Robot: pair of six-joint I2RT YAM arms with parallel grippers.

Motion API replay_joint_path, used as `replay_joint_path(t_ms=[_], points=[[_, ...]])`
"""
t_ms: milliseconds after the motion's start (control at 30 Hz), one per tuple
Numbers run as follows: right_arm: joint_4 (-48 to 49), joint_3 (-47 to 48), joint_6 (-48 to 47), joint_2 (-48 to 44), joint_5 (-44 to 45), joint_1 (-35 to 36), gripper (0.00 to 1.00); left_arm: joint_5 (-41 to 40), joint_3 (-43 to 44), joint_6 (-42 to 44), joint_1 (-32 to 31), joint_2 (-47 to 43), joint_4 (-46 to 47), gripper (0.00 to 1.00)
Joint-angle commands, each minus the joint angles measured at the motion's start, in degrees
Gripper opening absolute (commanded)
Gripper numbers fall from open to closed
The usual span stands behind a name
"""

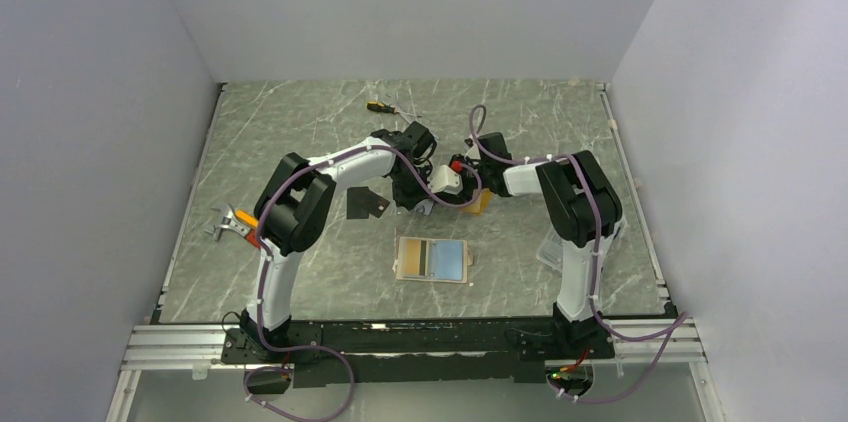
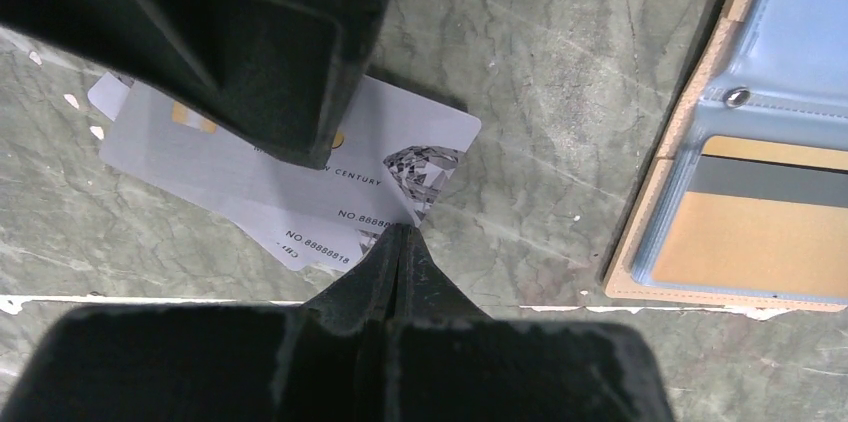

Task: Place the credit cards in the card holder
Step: Pick up the credit card from the center of the board.

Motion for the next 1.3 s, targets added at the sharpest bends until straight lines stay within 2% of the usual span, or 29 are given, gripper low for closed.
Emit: replay_joint_path(t_ms=[0, 100, 233, 333, 433, 467, 600, 633, 733, 900, 1067, 1267], points=[[6.5, -0.1, 2.9, 1.0, -2.7, 0.8, 0.28, -0.1, -1.6, 1.5, -0.4, 1.4, -2.4, 0.00], [9.0, -0.8, 4.6, 1.3, -3.5, 1.0, 0.24, 0.0, -1.5, 1.8, -0.5, 1.4, -2.5, 0.00], [10.9, -1.7, 6.0, 1.7, -3.7, 1.0, 0.15, 0.2, -1.5, 2.0, -0.5, 1.3, -2.6, 0.00], [15.8, -3.1, 9.1, 2.7, -4.8, 1.2, 0.07, 0.9, -1.1, 2.0, -0.4, 1.2, -2.9, 0.00], [19.5, -3.6, 10.9, 3.8, -6.0, 1.7, 0.06, 2.9, 0.8, 1.5, 0.1, 0.9, -4.4, 0.00], [20.1, -3.9, 11.0, 3.6, -5.8, 1.8, 0.01, 3.9, 1.8, 1.3, 0.6, 0.7, -5.2, 0.00], [15.2, -3.8, 7.1, 0.1, -4.4, 0.9, 0.00, 10.3, 8.2, -1.2, 4.3, -1.2, -10.2, 0.00], [13.2, -3.4, 5.5, -1.0, -4.0, 0.6, 0.00, 11.9, 9.5, -2.1, 5.5, -2.1, -11.0, 0.01], [9.7, -2.6, 1.9, -3.5, -4.1, 0.4, 0.00, 15.7, 12.3, -4.4, 9.3, -5.8, -12.0, 0.14], [7.2, -2.3, -2.9, -6.8, -5.4, 0.0, 0.00, 23.8, 11.6, -11.6, 15.0, -11.1, -6.6, 0.39], [4.9, -1.4, -8.5, -10.0, -7.7, -0.6, 0.00, 31.1, 7.4, -17.2, 18.4, -12.1, -1.1, 0.37], [10.5, -3.4, -11.6, -15.5, -13.1, -2.1, 0.00, 44.9, 5.4, -23.4, 22.1, -9.0, 1.5, 0.40]])
